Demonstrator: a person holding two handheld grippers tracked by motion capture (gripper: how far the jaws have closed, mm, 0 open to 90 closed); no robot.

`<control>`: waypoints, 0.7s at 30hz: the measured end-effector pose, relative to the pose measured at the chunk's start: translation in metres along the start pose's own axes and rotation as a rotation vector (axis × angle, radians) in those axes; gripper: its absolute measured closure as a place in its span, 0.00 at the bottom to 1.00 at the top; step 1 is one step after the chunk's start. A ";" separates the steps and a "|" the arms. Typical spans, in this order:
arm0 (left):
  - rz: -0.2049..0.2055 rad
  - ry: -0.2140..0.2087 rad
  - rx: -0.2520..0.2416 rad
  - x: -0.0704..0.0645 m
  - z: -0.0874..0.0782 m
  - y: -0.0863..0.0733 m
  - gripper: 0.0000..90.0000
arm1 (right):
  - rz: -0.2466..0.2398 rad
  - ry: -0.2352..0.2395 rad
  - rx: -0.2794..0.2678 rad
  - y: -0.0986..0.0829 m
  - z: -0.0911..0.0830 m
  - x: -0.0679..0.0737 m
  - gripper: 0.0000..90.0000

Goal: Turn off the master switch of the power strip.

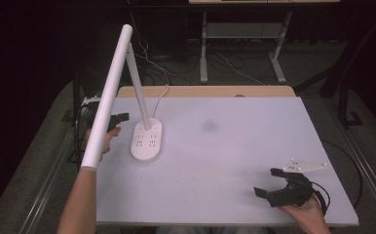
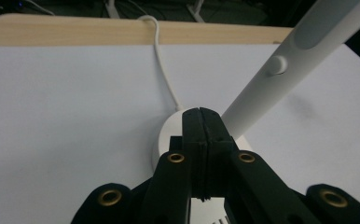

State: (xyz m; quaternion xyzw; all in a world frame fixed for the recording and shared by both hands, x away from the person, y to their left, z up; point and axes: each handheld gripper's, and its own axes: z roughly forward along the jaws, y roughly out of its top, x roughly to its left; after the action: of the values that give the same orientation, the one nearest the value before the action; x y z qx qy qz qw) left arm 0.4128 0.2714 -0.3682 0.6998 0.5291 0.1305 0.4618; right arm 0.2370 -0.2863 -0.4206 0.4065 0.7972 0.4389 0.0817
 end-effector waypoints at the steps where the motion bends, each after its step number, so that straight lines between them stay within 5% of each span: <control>1: 0.001 -0.005 -0.008 -0.001 -0.003 -0.001 0.99 | 0.000 0.001 0.001 0.000 0.000 0.000 0.00; 8: 0.015 -0.018 -0.021 -0.006 -0.020 -0.010 0.90 | -0.006 0.003 0.000 0.000 0.000 0.001 0.00; 14: 0.023 -0.044 -0.042 -0.012 -0.035 -0.016 0.66 | -0.004 0.005 -0.003 0.000 0.000 0.002 0.00; 21: 0.032 -0.085 -0.011 -0.021 -0.046 -0.027 0.28 | -0.002 0.007 -0.001 0.000 0.000 0.002 0.00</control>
State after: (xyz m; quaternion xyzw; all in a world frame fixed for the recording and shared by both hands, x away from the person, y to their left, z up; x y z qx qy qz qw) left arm 0.3571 0.2771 -0.3582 0.7107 0.4969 0.1110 0.4855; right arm 0.2359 -0.2847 -0.4197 0.4042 0.7976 0.4406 0.0796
